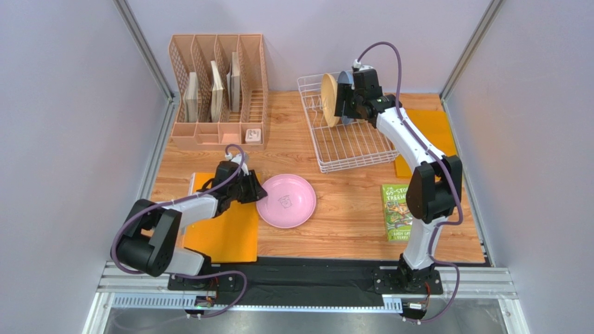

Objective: Unload the plates from the dish rack

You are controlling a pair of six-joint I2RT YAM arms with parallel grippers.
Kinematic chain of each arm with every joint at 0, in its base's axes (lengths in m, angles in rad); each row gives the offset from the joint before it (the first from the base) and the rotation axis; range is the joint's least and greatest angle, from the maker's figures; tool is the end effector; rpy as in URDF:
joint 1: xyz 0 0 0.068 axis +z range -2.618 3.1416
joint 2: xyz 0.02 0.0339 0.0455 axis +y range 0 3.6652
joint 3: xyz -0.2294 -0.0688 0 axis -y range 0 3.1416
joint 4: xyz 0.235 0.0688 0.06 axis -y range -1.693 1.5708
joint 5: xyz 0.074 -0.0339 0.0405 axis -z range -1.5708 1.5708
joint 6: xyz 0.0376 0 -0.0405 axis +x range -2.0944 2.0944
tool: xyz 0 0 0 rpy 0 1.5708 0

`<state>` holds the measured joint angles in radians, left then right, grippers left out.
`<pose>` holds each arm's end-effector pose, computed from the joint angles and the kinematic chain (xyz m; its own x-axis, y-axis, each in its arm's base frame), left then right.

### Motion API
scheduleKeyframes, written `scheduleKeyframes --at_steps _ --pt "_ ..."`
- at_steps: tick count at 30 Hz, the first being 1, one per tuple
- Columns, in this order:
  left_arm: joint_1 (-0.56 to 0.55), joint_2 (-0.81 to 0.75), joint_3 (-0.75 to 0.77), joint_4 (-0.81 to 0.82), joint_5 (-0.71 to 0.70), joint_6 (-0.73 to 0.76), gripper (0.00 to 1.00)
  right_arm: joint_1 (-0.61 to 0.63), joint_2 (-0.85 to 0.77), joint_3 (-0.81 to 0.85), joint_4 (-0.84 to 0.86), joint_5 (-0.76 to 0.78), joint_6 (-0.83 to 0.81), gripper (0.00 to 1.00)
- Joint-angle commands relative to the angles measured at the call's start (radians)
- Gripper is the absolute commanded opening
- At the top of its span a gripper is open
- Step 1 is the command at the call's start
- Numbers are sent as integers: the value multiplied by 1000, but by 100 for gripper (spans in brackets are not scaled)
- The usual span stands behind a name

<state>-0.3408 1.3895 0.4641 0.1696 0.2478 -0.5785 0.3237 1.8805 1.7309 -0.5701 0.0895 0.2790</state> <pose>0.2309 -0.0917 0.1117 -0.8104 -0.2750 -0.5173 0.0587 0.8404 -0.5387 0.3946 0.1288 0.2828 -0.6705 0.0644 -0.7391 -0.0712 0.9860 0.1505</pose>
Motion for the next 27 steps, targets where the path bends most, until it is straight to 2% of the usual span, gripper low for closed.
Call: scheduleKeyframes --at_steps 1,6,11,16,22,23,24,27 --pt "-9 19 33 13 -48 14 48 3 61 149 -13 70 -60 73" --pt "-15 -23 47 -27 -91 25 61 26 144 260 -36 117 -115 71" --pt "-20 -96 71 -82 -134 39 61 57 230 404 -59 202 -193 68" --pt "-23 -185 117 -160 -176 63 62 81 315 479 -62 288 -262 63" --pt "-23 -208 157 -199 -186 85 62 103 387 526 -25 391 -333 46" --pt "-23 -207 157 -199 -186 83 62 106 397 535 -24 397 -345 36" --pt "-23 -207 157 -194 -185 78 62 107 408 544 -19 420 -351 30" --pt "-23 -204 156 -190 -182 74 62 123 437 553 9 469 -379 18"
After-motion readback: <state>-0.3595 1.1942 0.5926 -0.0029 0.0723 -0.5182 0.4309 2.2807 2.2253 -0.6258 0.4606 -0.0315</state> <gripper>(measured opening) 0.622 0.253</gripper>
